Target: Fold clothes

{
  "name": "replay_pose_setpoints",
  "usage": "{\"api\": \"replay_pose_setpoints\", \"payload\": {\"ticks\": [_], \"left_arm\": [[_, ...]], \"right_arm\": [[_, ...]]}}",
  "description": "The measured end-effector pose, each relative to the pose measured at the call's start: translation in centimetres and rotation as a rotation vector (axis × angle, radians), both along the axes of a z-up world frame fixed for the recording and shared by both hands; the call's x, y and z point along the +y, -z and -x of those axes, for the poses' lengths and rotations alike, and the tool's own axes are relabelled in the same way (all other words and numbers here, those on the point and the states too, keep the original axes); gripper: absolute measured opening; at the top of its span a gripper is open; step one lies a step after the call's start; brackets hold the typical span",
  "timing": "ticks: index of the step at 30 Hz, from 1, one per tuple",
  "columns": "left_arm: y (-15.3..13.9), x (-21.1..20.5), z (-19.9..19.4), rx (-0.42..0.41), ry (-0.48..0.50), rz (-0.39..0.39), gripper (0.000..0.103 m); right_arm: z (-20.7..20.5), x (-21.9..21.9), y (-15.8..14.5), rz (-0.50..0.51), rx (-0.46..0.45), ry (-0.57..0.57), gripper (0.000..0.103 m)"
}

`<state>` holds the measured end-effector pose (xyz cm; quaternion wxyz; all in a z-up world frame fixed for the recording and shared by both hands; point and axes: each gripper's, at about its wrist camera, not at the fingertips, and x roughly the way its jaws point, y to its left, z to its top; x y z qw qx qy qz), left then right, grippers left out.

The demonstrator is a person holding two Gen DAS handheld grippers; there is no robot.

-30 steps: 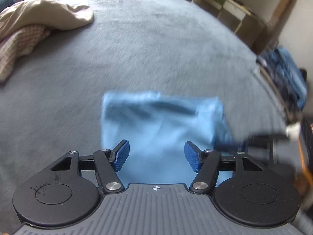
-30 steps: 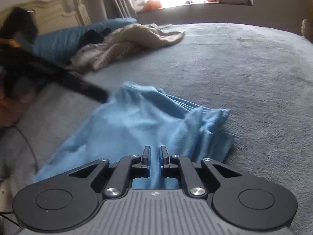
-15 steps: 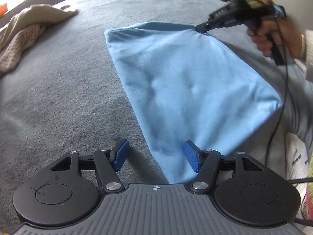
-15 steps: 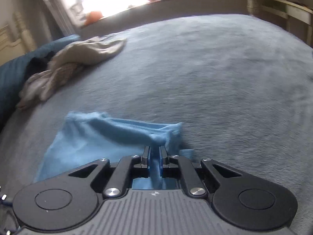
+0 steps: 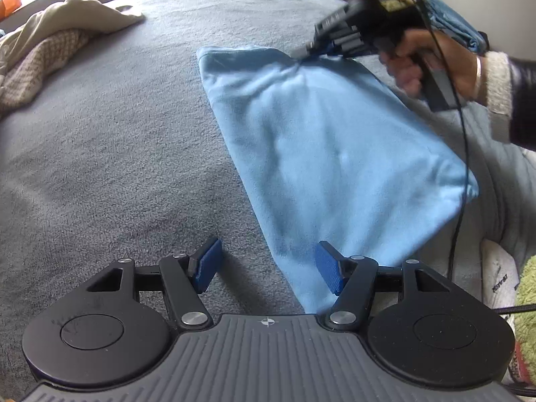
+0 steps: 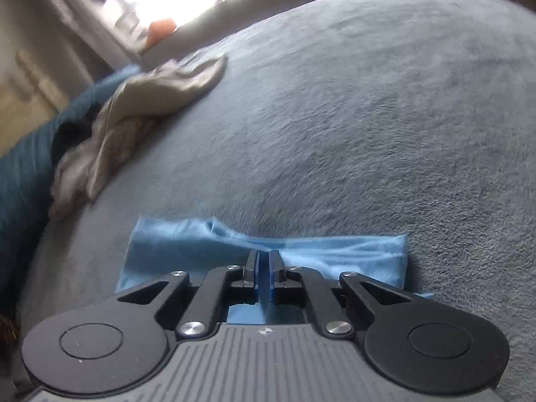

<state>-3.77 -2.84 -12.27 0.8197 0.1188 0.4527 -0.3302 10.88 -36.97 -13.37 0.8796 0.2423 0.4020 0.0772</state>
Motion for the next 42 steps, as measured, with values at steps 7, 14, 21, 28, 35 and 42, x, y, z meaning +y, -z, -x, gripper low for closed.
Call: {"api": "replay_pose_setpoints", "payload": {"ticks": [7, 14, 21, 28, 35, 42], "left_arm": [[0.3, 0.0, -0.3, 0.003, 0.014, 0.002, 0.063], [0.1, -0.1, -0.1, -0.015, 0.008, -0.005, 0.063], [0.0, -0.6, 0.0, -0.030, 0.001, -0.047, 0.063], [-0.2, -1.3, 0.9, -0.064, 0.000, -0.112, 0.063], [-0.3, -1.3, 1.0, -0.062, -0.032, -0.141, 0.063], [-0.4, -1.4, 1.2, -0.049, -0.071, -0.146, 0.063]], "right_arm": [[0.1, 0.7, -0.5, -0.136, -0.017, -0.115, 0.010], [2.8, -4.3, -1.8, -0.042, -0.007, 0.179, 0.010], [9.8, -4.2, -4.0, -0.090, 0.050, -0.106, 0.014], [15.9, -3.3, -2.6, 0.306, 0.161, -0.053, 0.015], [21.5, 1.1, -6.4, 0.286, -0.050, -0.365, 0.015], [24.5, -2.5, -4.1, 0.414, 0.107, -0.234, 0.013]]}}
